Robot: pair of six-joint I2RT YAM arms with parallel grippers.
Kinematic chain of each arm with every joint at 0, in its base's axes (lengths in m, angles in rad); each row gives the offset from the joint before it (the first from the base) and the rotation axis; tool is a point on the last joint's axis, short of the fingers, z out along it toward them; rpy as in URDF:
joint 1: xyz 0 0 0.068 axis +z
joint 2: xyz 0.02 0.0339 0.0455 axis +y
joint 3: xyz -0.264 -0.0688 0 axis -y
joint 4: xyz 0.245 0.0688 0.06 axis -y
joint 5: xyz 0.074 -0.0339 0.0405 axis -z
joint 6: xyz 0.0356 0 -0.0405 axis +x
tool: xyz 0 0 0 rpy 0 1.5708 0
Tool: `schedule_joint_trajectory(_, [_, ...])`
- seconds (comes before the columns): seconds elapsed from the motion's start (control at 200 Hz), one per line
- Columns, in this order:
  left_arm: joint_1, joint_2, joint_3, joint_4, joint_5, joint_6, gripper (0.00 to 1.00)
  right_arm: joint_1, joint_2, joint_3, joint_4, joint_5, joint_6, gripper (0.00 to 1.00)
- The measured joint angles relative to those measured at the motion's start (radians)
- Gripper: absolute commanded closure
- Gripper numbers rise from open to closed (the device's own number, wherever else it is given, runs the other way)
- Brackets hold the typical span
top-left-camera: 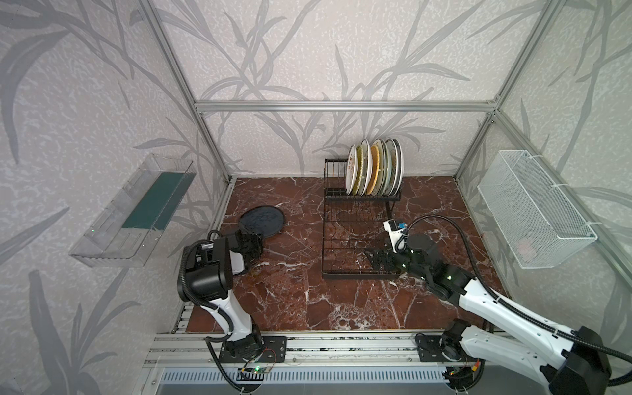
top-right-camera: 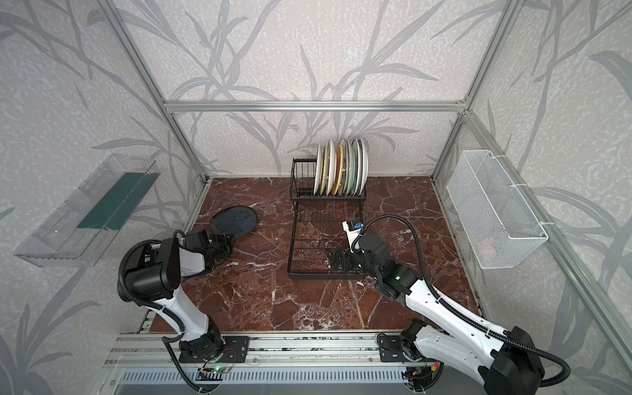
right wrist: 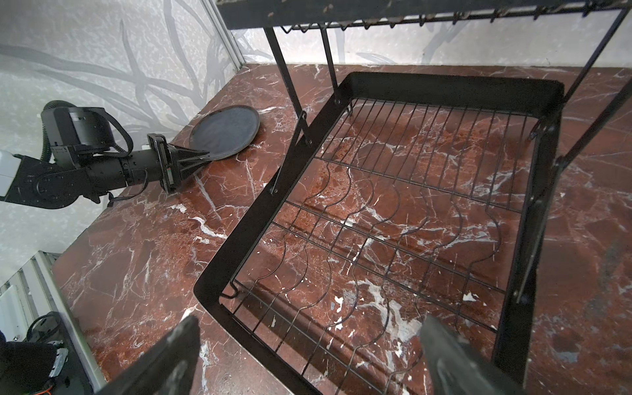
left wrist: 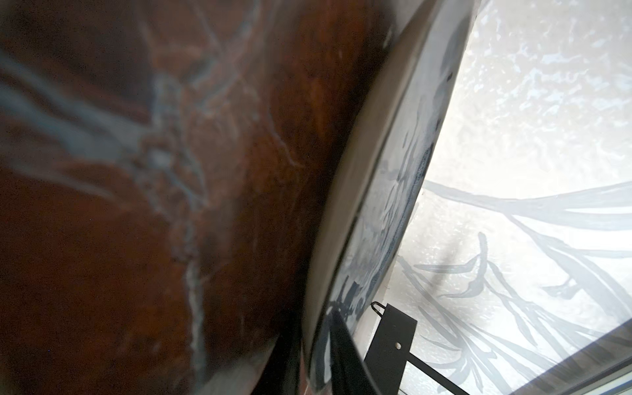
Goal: Load plates into a dish rack
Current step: Move the plate to the top-left of the table, then pick up the plate from the top-left of the table.
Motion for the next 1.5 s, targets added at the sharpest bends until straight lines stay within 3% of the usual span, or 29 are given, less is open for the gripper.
schedule_joint_trajectory(0.235, [-0.001,0.015,0.023,-0.013,-0.002,0.007,0.8,-0.003,-0.005,0.0,-0.001,0.001,0.0,0.01])
schedule_joint_trajectory(0.58, [-0.001,0.025,0.032,-0.012,-0.005,0.006,1.0,-0.006,-0.026,0.0,-0.006,0.005,0.0,0.01])
schedule_joint_trajectory(1.17, [-0.001,0.02,-0.065,0.183,0.079,-0.081,1.0,-0.017,-0.025,0.032,-0.028,0.008,-0.002,0.01])
schedule_joint_trajectory(1.305, [-0.001,-0.047,-0.101,0.181,0.095,-0.082,1.0,-0.022,-0.002,0.05,-0.021,0.001,-0.001,0.01])
schedule_joint_trajectory(1.5, [-0.001,-0.248,-0.109,0.093,0.125,-0.044,1.0,-0.035,0.035,0.059,-0.014,-0.016,0.006,0.01])
